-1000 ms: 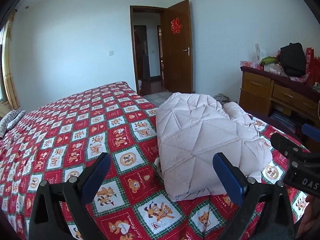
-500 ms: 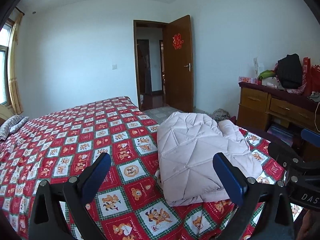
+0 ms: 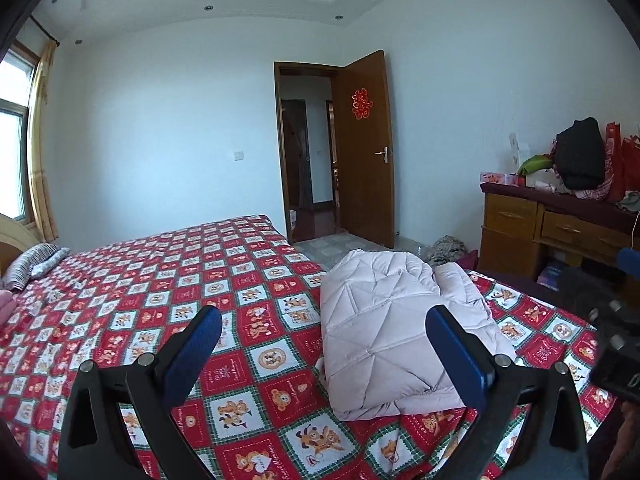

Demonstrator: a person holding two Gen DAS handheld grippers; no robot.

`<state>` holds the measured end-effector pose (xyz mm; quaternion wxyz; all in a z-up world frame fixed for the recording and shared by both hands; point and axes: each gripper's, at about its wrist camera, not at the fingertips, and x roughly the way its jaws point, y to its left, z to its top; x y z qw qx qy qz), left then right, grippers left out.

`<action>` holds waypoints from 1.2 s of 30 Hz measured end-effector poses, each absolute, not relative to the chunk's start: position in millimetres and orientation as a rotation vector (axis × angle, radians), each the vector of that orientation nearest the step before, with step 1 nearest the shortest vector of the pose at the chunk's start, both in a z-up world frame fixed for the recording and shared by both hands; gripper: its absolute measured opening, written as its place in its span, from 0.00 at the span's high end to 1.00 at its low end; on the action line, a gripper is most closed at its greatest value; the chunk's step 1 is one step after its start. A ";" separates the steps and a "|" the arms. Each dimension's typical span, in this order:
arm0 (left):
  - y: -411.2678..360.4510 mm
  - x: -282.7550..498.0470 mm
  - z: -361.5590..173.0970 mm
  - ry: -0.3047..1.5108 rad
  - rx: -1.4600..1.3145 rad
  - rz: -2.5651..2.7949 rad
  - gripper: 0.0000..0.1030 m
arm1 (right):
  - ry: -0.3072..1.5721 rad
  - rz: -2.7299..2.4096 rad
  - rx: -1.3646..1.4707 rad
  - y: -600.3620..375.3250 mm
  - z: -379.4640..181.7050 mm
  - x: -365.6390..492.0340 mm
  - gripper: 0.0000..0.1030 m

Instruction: Fold large clothes

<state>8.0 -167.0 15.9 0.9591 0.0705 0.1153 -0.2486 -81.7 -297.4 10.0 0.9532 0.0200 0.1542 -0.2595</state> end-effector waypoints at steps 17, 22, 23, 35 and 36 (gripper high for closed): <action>-170.3 7.8 16.9 0.262 0.169 -0.461 0.01 | 0.298 -0.541 0.093 -307.6 9.2 -87.0 0.00; -170.6 9.3 15.2 0.271 0.172 -0.458 0.01 | 0.316 -0.531 0.100 -308.2 6.4 -83.8 0.00; -170.4 9.7 15.1 0.273 0.171 -0.457 0.01 | 0.320 -0.531 0.101 -308.3 5.9 -83.3 0.00; -172.8 10.7 11.6 0.288 0.180 -0.452 0.01 | 0.323 -0.528 0.108 -309.8 5.1 -82.7 0.00; -172.7 10.7 11.5 0.288 0.179 -0.451 0.01 | 0.323 -0.530 0.105 -309.8 5.4 -82.8 0.00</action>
